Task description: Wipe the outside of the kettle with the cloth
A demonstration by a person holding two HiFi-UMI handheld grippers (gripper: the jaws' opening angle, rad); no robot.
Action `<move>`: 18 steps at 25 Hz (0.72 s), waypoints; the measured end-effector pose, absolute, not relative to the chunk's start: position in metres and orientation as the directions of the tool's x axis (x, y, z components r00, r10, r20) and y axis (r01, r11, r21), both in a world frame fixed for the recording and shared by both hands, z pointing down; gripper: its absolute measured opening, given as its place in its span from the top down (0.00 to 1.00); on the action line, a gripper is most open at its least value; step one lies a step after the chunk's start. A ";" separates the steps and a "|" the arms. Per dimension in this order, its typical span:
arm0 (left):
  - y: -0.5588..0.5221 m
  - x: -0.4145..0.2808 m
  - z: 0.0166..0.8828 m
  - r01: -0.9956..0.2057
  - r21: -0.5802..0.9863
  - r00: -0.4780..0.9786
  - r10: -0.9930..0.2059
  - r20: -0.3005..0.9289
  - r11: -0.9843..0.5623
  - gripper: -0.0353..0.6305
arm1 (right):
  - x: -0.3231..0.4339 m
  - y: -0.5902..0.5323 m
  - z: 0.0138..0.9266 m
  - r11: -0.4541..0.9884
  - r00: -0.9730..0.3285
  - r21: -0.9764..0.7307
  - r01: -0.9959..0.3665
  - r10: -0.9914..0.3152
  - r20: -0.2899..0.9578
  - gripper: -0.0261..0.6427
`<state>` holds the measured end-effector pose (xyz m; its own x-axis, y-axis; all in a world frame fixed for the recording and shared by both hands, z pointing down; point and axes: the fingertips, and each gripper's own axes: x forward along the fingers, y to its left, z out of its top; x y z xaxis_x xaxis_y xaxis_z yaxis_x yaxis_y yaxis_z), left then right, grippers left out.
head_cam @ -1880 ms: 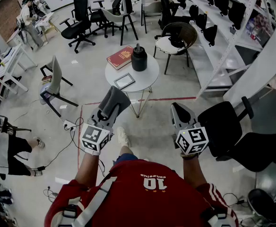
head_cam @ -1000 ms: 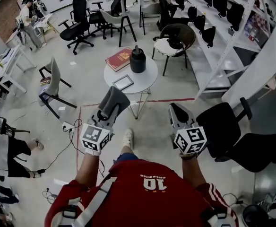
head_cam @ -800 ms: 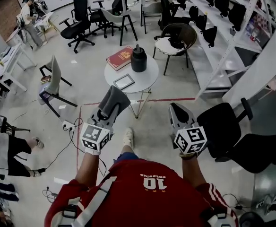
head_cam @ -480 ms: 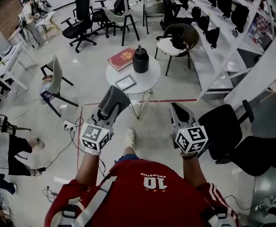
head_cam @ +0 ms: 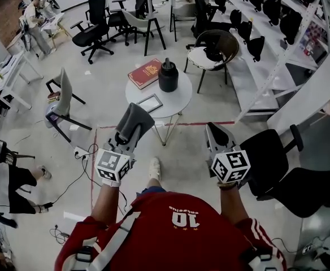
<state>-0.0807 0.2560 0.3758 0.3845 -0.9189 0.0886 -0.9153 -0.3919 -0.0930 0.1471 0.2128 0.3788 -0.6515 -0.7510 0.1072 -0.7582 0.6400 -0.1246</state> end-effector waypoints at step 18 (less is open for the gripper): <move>0.160 -0.131 0.368 -0.905 -0.096 0.407 -0.910 0.086 -0.414 0.88 | 0.094 0.108 0.364 0.643 -0.650 -0.095 -0.760 -0.749 0.130 0.91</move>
